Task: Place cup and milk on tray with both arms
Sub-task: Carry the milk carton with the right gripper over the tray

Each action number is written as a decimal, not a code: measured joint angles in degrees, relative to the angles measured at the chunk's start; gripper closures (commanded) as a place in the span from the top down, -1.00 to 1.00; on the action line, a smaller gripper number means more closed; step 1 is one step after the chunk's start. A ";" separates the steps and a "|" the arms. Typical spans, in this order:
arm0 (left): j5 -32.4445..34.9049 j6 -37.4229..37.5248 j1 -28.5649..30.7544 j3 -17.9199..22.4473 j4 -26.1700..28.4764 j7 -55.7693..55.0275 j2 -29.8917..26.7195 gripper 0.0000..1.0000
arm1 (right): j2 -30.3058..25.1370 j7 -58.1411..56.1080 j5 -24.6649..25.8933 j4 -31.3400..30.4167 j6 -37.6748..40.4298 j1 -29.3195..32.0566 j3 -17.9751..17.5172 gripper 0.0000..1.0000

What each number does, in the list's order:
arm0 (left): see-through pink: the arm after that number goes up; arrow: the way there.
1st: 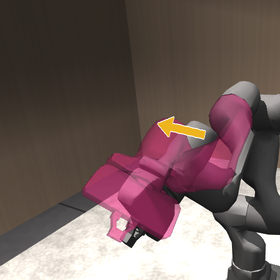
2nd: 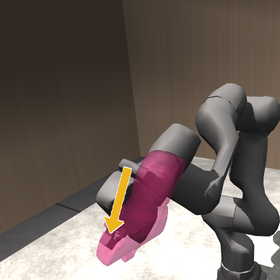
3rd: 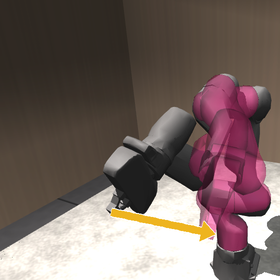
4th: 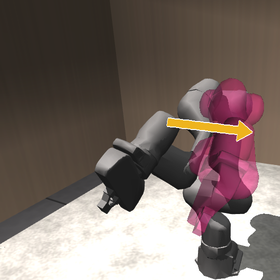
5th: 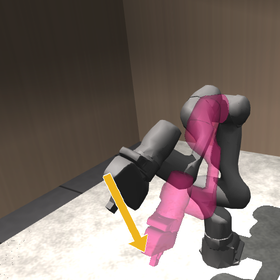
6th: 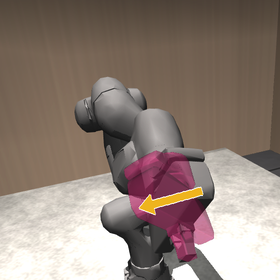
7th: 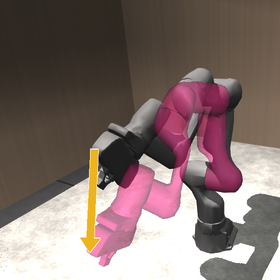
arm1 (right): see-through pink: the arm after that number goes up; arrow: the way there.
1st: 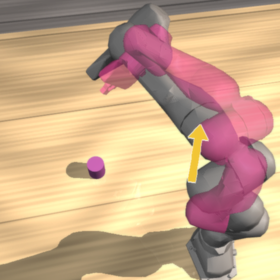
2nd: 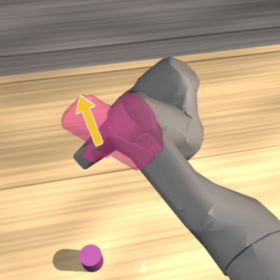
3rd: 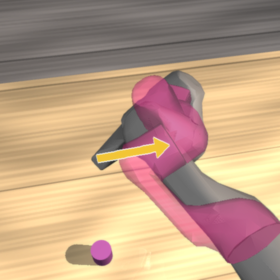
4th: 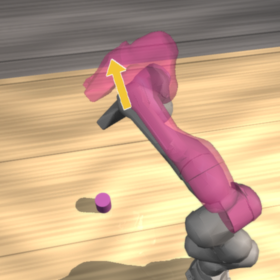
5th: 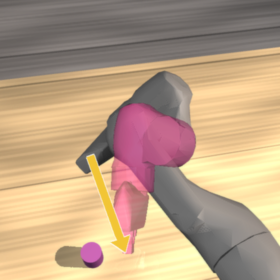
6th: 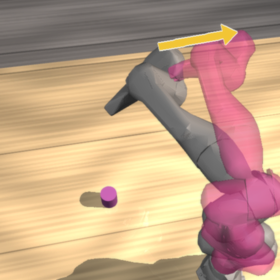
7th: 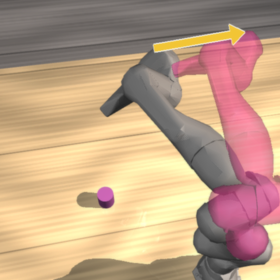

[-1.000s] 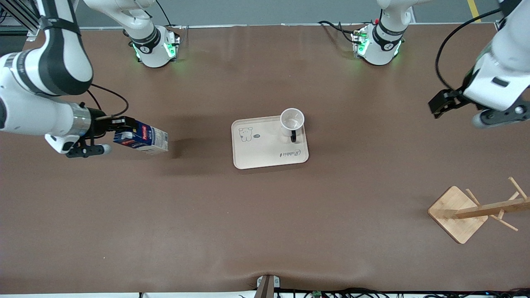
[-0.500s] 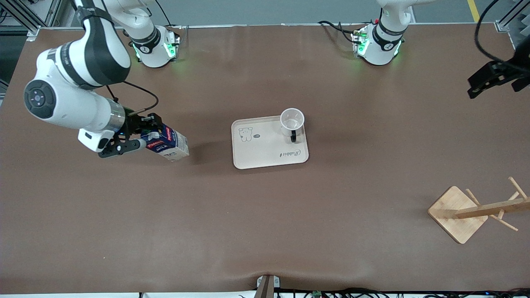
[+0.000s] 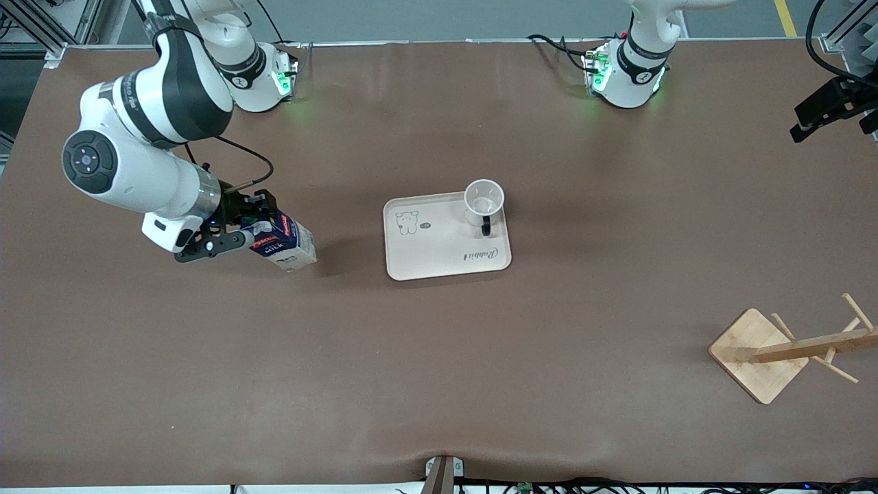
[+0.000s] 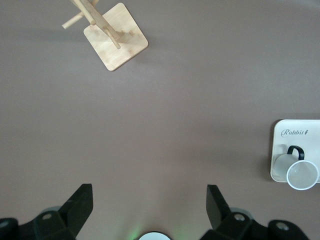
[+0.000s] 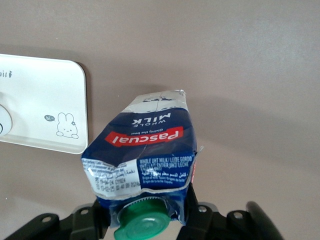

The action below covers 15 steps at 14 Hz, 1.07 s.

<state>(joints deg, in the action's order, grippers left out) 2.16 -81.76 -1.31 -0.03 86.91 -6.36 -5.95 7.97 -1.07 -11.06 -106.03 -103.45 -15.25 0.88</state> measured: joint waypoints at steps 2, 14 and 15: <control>0.00 -0.62 -0.24 -0.10 0.88 0.00 -0.32 1.00 | 0.10 3.72 0.00 -0.26 -1.40 -1.75 -0.02 -1.00; -1.11 -1.11 -0.43 -2.43 1.80 -2.92 -0.30 1.00 | 16.49 30.30 0.22 16.75 -6.57 -21.89 -0.21 -1.00; -1.11 -1.23 -0.43 -2.47 1.80 -2.92 -0.30 1.00 | 18.33 31.01 0.81 17.56 -6.58 -23.09 -0.20 -1.00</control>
<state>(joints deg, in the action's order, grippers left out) 1.05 -82.99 -1.74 -2.51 88.71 -9.28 -6.25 26.30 29.94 -10.25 -88.47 -110.03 -38.34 0.68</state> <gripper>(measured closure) 0.000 0.410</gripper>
